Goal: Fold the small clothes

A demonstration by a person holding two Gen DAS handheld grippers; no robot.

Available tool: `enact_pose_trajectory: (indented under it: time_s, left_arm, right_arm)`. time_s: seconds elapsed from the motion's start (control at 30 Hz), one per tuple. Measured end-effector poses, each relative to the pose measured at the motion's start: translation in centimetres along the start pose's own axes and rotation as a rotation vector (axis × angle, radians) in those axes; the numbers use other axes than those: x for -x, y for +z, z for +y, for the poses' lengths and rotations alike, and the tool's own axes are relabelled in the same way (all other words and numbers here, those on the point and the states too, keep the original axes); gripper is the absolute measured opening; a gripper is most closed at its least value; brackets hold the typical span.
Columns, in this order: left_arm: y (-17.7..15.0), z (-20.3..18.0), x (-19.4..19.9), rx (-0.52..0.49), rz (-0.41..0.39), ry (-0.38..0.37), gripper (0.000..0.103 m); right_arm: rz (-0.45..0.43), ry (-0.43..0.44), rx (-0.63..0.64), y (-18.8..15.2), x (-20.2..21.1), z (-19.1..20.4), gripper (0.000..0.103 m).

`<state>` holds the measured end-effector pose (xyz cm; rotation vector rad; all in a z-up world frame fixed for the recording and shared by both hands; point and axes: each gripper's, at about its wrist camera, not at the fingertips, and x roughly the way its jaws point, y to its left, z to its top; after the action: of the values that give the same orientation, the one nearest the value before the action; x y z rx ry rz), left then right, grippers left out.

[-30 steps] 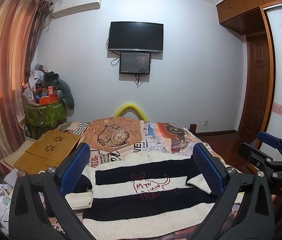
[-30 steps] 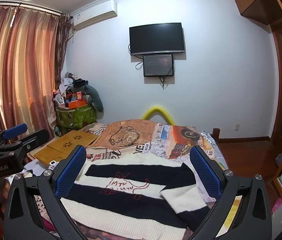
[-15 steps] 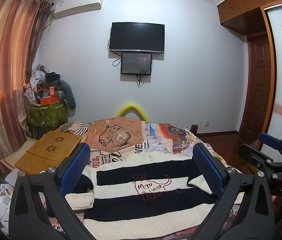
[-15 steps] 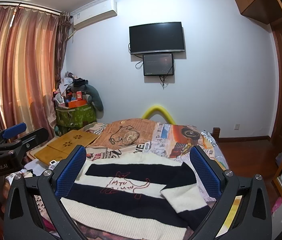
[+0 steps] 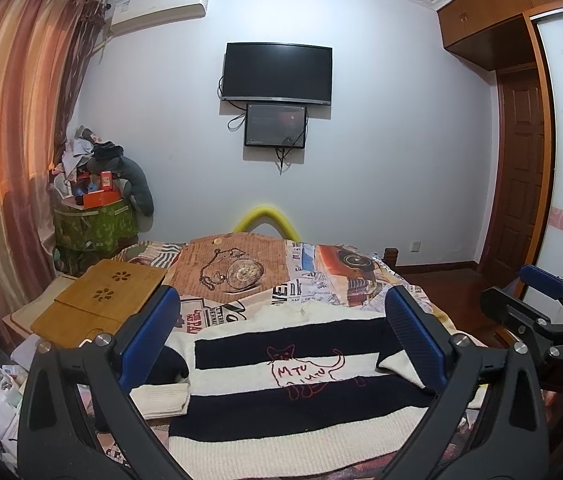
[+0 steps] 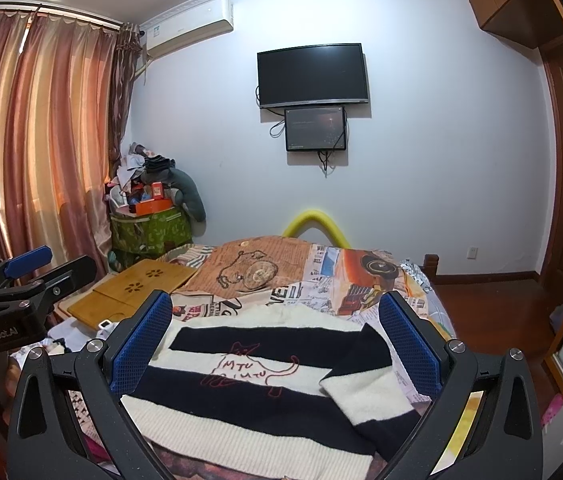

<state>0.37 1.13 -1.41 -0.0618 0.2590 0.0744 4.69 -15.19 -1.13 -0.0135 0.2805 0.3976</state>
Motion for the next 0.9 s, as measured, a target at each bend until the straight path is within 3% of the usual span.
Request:
enact_pose_trajectory:
  time_s: [0.4, 0.6, 0.9]
  left_arm:
    - [-0.1, 0.0, -0.3, 0.007, 0.005, 0.02, 0.103]
    - [-1.0, 1.6, -2.5, 0.027, 0.058, 0.052, 0.103]
    - [-5.1, 8.7, -8.0, 0.067, 0.255, 0.263, 0.103]
  right_arm:
    - [0.01, 0.004, -0.002, -0.3, -0.2, 0.0, 0.103]
    - [0.045, 0.0, -0.008, -0.7, -1.5, -0.3, 0.103]
    - [0.152, -0.004, -0.028, -2.4, -5.2, -1.3, 0.103]
